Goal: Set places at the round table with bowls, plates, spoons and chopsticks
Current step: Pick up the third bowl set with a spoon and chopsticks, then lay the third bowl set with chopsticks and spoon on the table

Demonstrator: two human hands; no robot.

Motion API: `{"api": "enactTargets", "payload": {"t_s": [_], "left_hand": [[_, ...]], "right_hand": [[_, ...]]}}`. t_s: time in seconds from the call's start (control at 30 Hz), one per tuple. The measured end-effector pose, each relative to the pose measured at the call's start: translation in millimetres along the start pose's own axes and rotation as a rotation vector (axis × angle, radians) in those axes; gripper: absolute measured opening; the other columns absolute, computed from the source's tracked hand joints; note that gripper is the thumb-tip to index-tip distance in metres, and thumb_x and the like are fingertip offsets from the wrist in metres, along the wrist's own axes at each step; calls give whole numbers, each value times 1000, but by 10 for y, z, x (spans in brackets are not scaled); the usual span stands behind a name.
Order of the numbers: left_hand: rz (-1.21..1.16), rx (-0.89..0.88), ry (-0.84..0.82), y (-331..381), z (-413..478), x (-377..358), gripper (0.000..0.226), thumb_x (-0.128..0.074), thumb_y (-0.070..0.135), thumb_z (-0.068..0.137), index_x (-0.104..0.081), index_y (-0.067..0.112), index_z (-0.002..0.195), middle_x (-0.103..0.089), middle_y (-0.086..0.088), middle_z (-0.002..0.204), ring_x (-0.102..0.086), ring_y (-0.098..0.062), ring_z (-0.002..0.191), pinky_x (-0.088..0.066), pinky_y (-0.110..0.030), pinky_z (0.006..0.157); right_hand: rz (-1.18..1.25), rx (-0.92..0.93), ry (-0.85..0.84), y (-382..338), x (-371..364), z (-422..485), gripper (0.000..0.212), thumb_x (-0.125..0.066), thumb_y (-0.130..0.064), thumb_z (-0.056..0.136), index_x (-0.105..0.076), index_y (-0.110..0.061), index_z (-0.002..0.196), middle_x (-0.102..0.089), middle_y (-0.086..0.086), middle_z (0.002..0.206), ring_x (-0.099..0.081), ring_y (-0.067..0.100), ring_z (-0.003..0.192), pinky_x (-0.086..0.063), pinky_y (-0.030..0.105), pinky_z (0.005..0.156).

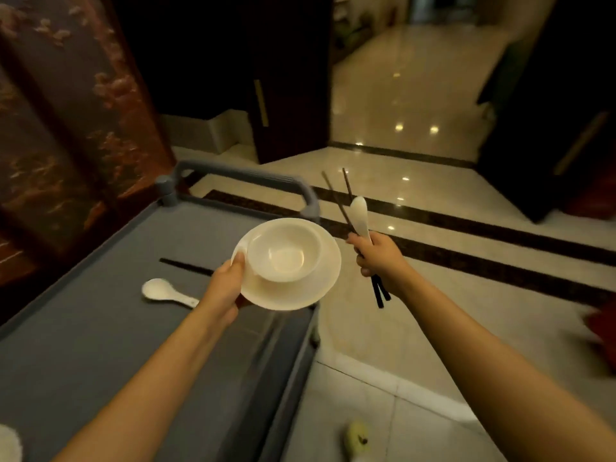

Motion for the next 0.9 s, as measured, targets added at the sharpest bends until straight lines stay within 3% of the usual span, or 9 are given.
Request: {"api": "enactTargets", "payload": {"t_s": [0.2, 0.33, 0.47, 0.57, 0.67, 0.8, 0.9], "left_hand": [[120, -12, -313, -108, -598, -1466, 40, -33, 37, 100, -45, 18, 133, -58, -14, 111, -59, -28, 87, -53, -40, 63], [197, -2, -512, -273, -1285, -2494, 41, -35, 38, 100, -43, 18, 134, -55, -14, 116, -57, -31, 97, -53, -38, 61], [292, 4, -694, -508, -2133, -3425, 39, -34, 40, 99, -43, 23, 133, -54, -11, 115, -58, -29, 96, -54, -38, 61], [347, 8, -800, -738, -2840, -4026, 40, -33, 40, 99, -42, 23, 134, -53, -8, 108, -58, -25, 88, -53, -36, 57], [384, 28, -935, -1036, -3612, -4493, 42, -34, 41, 99, -44, 20, 134, -54, -11, 115, -59, -27, 92, -53, -37, 59], [385, 30, -1152, -1426, -4641, -5026, 47, -37, 41, 99, -45, 14, 136, -56, -17, 126, -58, -34, 107, -54, -39, 63], [379, 30, -1283, -1679, -5383, -5367, 45, -35, 39, 100, -44, 16, 137, -57, -15, 123, -57, -31, 103, -53, -38, 61]], "right_hand": [[117, -69, 336, 349, 1393, -1177, 19, -52, -27, 94, -62, -12, 94, -49, 1, 66, -40, 7, 49, -37, 15, 40], [150, -98, 565, 655, 2284, -2134, 17, -53, -31, 93, -59, -18, 84, -51, 0, 65, -41, 7, 50, -38, 16, 42], [161, -95, 756, 996, 3070, -3184, 16, -55, -27, 92, -59, -12, 90, -48, 1, 63, -38, 8, 48, -34, 16, 37], [177, -101, 873, 1274, 3512, -3993, 18, -54, -20, 93, -52, -15, 76, -44, 2, 59, -34, 10, 46, -29, 17, 34], [154, -94, 1038, 1504, 3906, -4872, 27, -54, -13, 90, -47, -15, 64, -39, 1, 53, -33, 11, 41, -27, 18, 34], [59, -137, 1226, 1782, 4320, -5996, 28, -52, -10, 86, -47, -15, 59, -38, 0, 52, -34, 15, 43, -29, 26, 40], [68, -161, 1338, 2012, 4562, -6749, 26, -50, -9, 87, -46, -13, 61, -38, 3, 53, -34, 16, 43, -28, 27, 40]]}}
Point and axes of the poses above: each hand's wrist, its own z-axis towards the middle knuckle, its own x-axis out of the back of the hand, y = z × x, the point moved 10 cm from there along z, towards the middle knuckle
